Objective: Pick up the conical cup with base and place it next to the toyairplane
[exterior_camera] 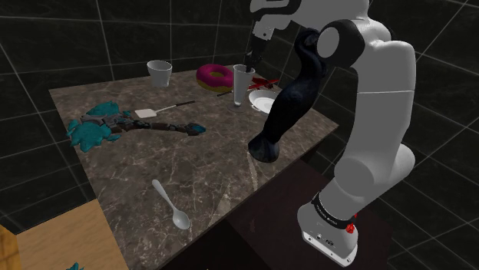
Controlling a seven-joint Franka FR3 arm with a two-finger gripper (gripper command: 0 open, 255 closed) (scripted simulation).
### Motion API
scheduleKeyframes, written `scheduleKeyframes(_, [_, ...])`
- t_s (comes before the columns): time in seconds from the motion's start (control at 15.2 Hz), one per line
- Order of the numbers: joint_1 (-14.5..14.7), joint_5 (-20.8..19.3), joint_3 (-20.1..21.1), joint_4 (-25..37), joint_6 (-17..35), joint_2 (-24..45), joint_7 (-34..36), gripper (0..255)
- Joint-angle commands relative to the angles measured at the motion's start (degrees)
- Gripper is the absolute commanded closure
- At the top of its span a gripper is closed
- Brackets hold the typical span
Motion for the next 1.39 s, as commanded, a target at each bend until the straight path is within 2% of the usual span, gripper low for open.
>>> scheduleKeyframes(0.0, [0.01, 0.01, 0.0, -0.04, 0.05, -0.04, 0.0, 255])
scheduleKeyframes(0.13, [0.01, 0.01, 0.0, -0.04, 0.05, -0.04, 0.0, 255])
scheduleKeyframes(0.2, [0.0, 0.01, 0.0, -0.03, 0.04, -0.04, -0.01, 0])
scheduleKeyframes(0.53, [0.0, 0.01, 0.0, -0.02, 0.04, -0.03, 0.0, 0])
scheduleKeyframes(0.79, [-1.26, -0.02, -0.1, 9.99, -8.18, 1.75, 0.67, 0])
scheduleKeyframes(1.32, [-1.27, -0.02, -0.09, 10.0, -8.18, 1.75, 0.67, 0])
